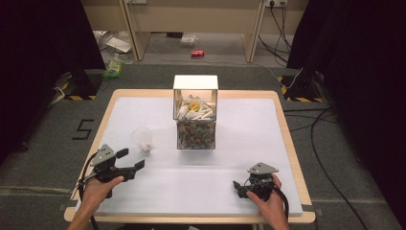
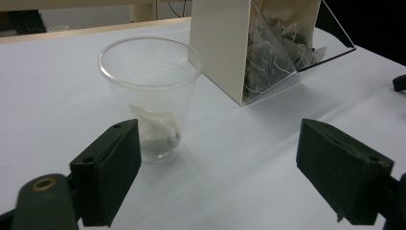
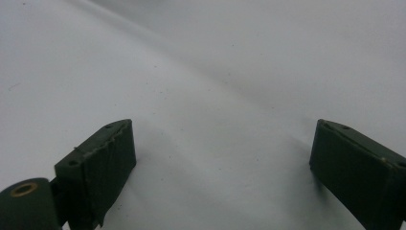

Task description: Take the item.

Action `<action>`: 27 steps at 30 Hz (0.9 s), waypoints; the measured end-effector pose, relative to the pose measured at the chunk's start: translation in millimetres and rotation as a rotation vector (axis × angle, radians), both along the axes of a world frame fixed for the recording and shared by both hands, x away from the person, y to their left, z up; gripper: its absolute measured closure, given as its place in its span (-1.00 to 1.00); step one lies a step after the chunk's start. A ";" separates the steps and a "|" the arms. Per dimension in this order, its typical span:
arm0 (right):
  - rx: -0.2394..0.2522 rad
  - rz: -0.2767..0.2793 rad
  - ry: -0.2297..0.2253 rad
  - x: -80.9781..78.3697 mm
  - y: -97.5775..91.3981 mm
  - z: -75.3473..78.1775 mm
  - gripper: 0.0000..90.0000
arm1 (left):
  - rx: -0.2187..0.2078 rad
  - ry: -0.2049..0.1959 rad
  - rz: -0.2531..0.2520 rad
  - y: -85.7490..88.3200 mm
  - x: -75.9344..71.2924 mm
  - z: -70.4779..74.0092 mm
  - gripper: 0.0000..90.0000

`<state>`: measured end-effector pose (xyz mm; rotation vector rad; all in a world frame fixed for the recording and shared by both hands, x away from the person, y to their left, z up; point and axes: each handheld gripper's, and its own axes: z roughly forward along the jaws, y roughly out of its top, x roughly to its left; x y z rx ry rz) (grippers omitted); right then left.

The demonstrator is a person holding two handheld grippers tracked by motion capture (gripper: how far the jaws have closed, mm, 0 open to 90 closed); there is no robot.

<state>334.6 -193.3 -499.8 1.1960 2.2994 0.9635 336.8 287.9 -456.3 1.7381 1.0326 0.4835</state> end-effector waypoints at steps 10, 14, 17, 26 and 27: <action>0.000 0.000 0.000 0.0 0.0 0.0 -0.80 | 0.011 0.026 -0.009 -1.5 -2.7 -13.2 -0.66; 0.000 0.000 0.000 0.0 0.0 0.0 -0.80 | 0.023 0.041 -0.012 -1.9 -3.9 -18.2 -0.66; 0.000 0.000 0.000 0.0 0.0 0.0 -0.80 | 0.033 0.051 -0.015 -1.9 -4.9 -21.5 -0.66; 0.000 0.000 0.000 0.0 0.0 0.0 -0.80 | 0.046 0.080 -0.027 -0.6 -9.6 -28.5 -0.66; 0.000 0.000 0.000 0.0 0.0 0.0 -0.80 | 0.048 0.082 -0.028 -0.8 -10.2 -29.0 -0.66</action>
